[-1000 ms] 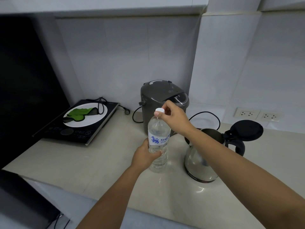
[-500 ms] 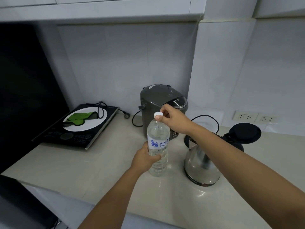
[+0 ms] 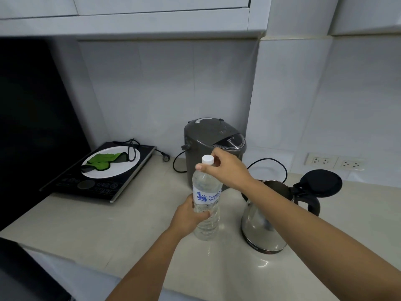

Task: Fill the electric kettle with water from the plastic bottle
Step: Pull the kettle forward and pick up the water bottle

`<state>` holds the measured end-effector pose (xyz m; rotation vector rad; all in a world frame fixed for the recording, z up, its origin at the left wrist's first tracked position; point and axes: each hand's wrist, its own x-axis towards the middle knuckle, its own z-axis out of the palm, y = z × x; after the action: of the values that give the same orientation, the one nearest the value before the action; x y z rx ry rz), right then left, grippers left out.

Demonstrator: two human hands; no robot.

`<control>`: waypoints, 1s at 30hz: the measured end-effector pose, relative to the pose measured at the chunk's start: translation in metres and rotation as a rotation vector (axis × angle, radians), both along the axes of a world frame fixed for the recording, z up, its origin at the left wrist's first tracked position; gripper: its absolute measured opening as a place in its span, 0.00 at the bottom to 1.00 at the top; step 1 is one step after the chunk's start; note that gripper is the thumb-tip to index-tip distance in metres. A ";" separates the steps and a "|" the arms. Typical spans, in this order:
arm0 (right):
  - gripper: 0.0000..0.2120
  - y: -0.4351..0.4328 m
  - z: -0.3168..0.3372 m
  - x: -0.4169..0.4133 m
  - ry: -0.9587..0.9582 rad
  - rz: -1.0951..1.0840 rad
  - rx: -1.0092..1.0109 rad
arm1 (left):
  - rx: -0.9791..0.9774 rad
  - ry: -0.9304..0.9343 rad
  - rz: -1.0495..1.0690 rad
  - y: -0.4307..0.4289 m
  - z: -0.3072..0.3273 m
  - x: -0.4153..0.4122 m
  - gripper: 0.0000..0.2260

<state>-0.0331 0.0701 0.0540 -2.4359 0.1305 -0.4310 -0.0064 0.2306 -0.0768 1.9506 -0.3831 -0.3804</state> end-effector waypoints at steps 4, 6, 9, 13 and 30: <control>0.22 0.003 0.002 0.005 -0.046 -0.037 -0.061 | -0.022 0.013 0.012 -0.001 0.000 0.000 0.26; 0.20 0.003 0.002 0.007 -0.063 -0.025 -0.094 | -0.021 0.010 0.016 -0.001 -0.002 0.001 0.27; 0.17 -0.001 0.002 0.008 -0.055 0.037 -0.077 | -0.016 0.003 0.024 -0.002 -0.003 0.001 0.27; 0.13 -0.011 0.011 0.009 0.065 0.199 0.008 | -0.012 -0.001 0.031 -0.001 -0.004 0.001 0.28; 0.18 0.016 0.006 0.003 0.025 -0.104 0.129 | 0.001 -0.003 0.020 -0.002 0.001 -0.002 0.27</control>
<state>-0.0301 0.0856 0.0599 -2.3154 0.2877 -0.4248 -0.0083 0.2291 -0.0757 1.9550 -0.3647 -0.3646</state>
